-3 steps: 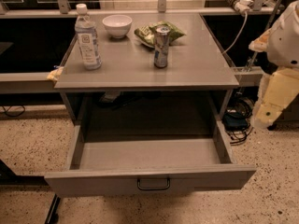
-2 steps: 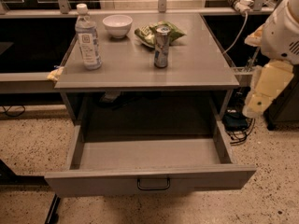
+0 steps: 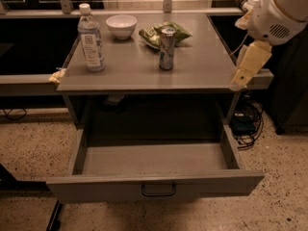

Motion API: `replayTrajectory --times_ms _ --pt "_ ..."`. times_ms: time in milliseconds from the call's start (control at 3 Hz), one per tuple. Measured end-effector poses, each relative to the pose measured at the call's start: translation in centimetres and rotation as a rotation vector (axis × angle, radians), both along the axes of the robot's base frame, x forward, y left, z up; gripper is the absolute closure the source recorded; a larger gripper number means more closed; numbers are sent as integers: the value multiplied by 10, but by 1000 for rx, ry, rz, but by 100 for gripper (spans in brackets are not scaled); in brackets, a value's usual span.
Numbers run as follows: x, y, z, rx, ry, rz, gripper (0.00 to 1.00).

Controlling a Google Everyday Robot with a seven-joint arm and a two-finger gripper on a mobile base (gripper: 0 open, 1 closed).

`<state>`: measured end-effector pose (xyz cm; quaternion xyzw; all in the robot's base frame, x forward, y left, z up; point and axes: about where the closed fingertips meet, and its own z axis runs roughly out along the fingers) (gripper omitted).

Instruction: Place redbull can into top drawer

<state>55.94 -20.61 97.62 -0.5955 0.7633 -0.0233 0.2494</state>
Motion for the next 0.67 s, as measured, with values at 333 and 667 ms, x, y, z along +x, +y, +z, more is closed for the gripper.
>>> replayTrajectory --times_ms 333,667 --pt "52 11 0 107 -59 59 0" --pt "96 27 -6 235 -90 123 0"
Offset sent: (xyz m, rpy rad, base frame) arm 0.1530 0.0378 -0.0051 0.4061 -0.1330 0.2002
